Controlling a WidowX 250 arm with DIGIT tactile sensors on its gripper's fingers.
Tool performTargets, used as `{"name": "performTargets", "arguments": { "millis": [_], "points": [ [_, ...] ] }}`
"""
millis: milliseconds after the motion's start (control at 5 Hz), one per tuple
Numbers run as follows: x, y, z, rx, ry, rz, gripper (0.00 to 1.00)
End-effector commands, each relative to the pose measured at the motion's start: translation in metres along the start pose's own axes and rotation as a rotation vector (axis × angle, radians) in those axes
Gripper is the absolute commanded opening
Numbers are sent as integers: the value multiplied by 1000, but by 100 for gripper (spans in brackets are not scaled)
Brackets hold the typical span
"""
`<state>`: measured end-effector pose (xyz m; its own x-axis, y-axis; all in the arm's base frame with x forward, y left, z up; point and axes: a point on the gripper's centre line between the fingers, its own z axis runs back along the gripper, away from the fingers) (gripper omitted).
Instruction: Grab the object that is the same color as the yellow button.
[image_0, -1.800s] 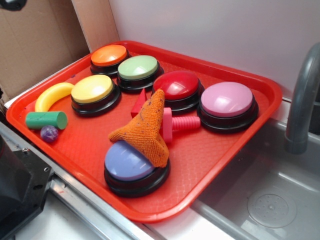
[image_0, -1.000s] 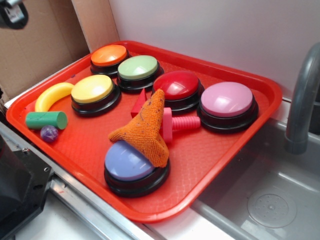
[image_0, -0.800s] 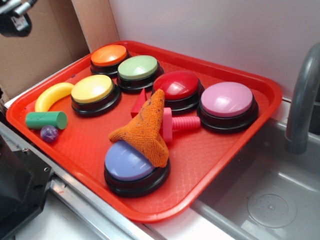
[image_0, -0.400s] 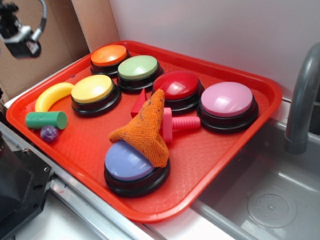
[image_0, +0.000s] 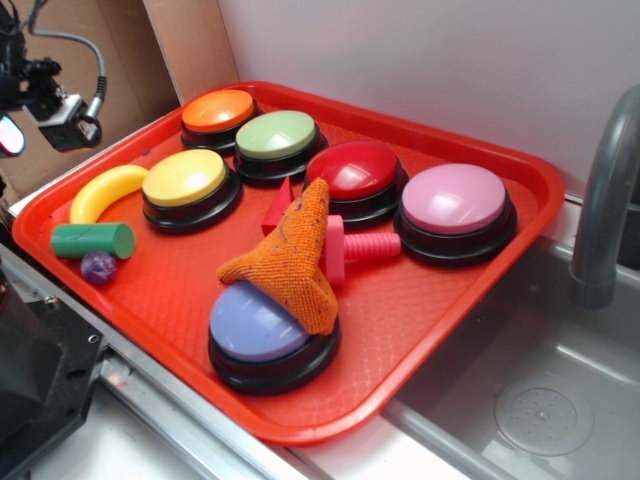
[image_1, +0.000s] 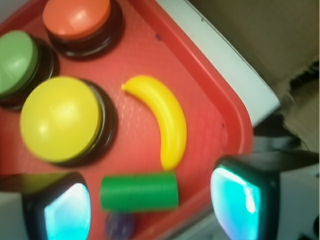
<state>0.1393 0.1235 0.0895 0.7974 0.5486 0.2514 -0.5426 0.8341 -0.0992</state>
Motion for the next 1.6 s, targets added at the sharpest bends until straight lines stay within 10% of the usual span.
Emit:
{"name": "performTargets", "arguments": {
  "millis": [0,800,1000,1200,1400],
  "points": [
    [9,14,-32,-21,-31,-4,100],
    [6,19,-72,-21,-4,-28,100],
    [6,18,-75,-20,-9,-27,73],
    [6,17,-71,-39,-28,-29,22],
    [6,17,-66,-57,-45,-28,12]
  ]
}}
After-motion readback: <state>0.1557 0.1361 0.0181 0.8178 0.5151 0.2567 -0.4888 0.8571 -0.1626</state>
